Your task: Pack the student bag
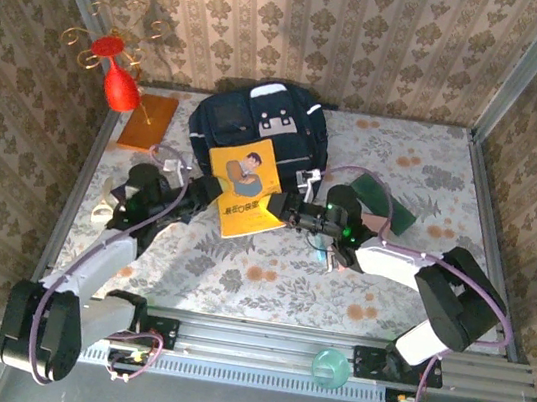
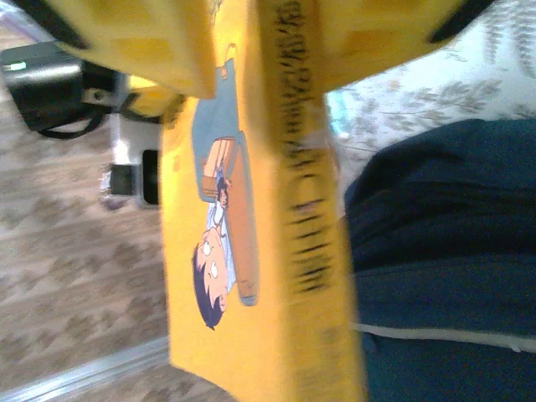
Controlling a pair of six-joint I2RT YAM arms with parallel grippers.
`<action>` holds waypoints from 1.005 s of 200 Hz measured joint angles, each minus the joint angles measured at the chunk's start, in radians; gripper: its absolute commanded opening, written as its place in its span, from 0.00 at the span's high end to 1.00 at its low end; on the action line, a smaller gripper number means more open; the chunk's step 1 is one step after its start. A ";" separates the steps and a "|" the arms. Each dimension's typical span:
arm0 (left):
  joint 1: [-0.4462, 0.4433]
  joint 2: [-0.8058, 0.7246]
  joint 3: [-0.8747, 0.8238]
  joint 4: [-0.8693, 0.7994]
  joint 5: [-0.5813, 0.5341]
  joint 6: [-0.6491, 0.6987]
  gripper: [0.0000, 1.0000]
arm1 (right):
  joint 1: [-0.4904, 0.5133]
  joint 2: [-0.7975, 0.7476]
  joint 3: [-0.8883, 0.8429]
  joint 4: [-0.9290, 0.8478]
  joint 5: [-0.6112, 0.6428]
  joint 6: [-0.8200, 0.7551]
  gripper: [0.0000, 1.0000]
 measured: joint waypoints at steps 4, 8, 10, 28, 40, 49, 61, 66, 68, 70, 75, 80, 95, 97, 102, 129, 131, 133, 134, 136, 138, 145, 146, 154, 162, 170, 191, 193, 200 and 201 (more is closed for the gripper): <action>-0.016 0.008 0.020 -0.035 -0.031 0.042 0.43 | -0.011 -0.010 -0.005 -0.019 0.000 -0.002 1.00; -0.032 0.016 0.041 -0.069 -0.069 0.087 0.39 | -0.025 -0.024 -0.010 -0.041 0.000 -0.010 1.00; -0.042 0.021 0.052 -0.087 -0.087 0.101 0.36 | -0.033 -0.032 -0.013 -0.055 0.000 -0.013 1.00; -0.141 0.092 0.169 -0.220 -0.271 0.296 0.27 | -0.122 -0.119 -0.016 -0.211 0.009 -0.068 1.00; -0.212 0.167 0.260 -0.285 -0.389 0.412 0.26 | -0.195 -0.193 -0.011 -0.318 0.027 -0.110 1.00; -0.256 0.240 0.332 -0.330 -0.468 0.502 0.25 | -0.256 -0.251 -0.001 -0.397 0.040 -0.141 1.00; -0.299 0.354 0.436 -0.387 -0.559 0.612 0.25 | -0.338 -0.311 0.017 -0.479 0.055 -0.174 1.00; -0.309 0.400 0.476 -0.408 -0.589 0.653 0.25 | -0.371 -0.333 0.026 -0.511 0.062 -0.187 1.00; -0.312 0.421 0.493 -0.416 -0.601 0.671 0.25 | -0.384 -0.342 0.029 -0.524 0.065 -0.193 1.00; -0.315 0.442 0.510 -0.427 -0.612 0.690 0.25 | -0.393 -0.348 0.032 -0.534 0.068 -0.196 1.00; -0.321 0.480 0.541 -0.443 -0.632 0.721 0.25 | -0.423 -0.364 0.041 -0.560 0.078 -0.209 1.00; -0.327 0.525 0.581 -0.466 -0.655 0.760 0.25 | -0.453 -0.378 0.050 -0.591 0.089 -0.220 1.00; -0.341 0.639 0.681 -0.531 -0.689 0.855 0.25 | -0.516 -0.407 0.069 -0.665 0.126 -0.261 1.00; -0.342 0.655 0.695 -0.539 -0.693 0.868 0.25 | -0.522 -0.410 0.069 -0.673 0.130 -0.266 1.00; -0.347 0.685 0.727 -0.558 -0.696 0.894 0.25 | -0.533 -0.414 0.071 -0.693 0.138 -0.278 1.00; -0.368 0.834 0.907 -0.666 -0.699 1.001 0.28 | -0.547 -0.416 0.068 -0.779 0.155 -0.319 1.00; -0.368 0.842 0.917 -0.671 -0.701 1.005 0.28 | -0.547 -0.416 0.067 -0.781 0.155 -0.320 1.00; -0.369 0.852 0.932 -0.679 -0.702 1.012 0.28 | -0.547 -0.416 0.066 -0.784 0.155 -0.323 1.00; -0.370 0.855 0.937 -0.681 -0.702 1.014 0.28 | -0.547 -0.416 0.066 -0.785 0.155 -0.323 1.00; -0.373 0.867 0.952 -0.690 -0.705 1.020 0.28 | -0.547 -0.415 0.065 -0.788 0.155 -0.323 1.00; -0.374 0.875 0.963 -0.695 -0.708 1.024 0.28 | -0.547 -0.415 0.064 -0.791 0.154 -0.325 1.00; -0.376 0.909 1.008 -0.719 -0.716 1.043 0.29 | -0.547 -0.414 0.062 -0.796 0.153 -0.327 1.00; -0.376 0.915 1.017 -0.724 -0.718 1.046 0.28 | -0.547 -0.413 0.062 -0.796 0.153 -0.327 1.00; -0.379 0.948 1.059 -0.748 -0.729 1.066 0.28 | -0.547 -0.409 0.059 -0.797 0.151 -0.332 1.00; -0.379 0.977 1.093 -0.771 -0.737 1.086 0.27 | -0.547 -0.405 0.057 -0.797 0.148 -0.336 1.00; -0.379 1.002 1.119 -0.792 -0.741 1.105 0.26 | -0.549 -0.399 0.055 -0.796 0.146 -0.339 1.00; -0.379 1.048 1.153 -0.839 -0.750 1.151 0.26 | -0.554 -0.387 0.051 -0.796 0.140 -0.341 1.00; -0.379 1.051 1.156 -0.843 -0.751 1.154 0.26 | -0.554 -0.387 0.051 -0.796 0.140 -0.341 1.00; -0.379 1.063 1.165 -0.852 -0.760 1.164 0.29 | -0.555 -0.385 0.050 -0.796 0.139 -0.342 1.00; -0.379 1.065 1.168 -0.855 -0.761 1.166 0.29 | -0.555 -0.385 0.049 -0.796 0.139 -0.342 1.00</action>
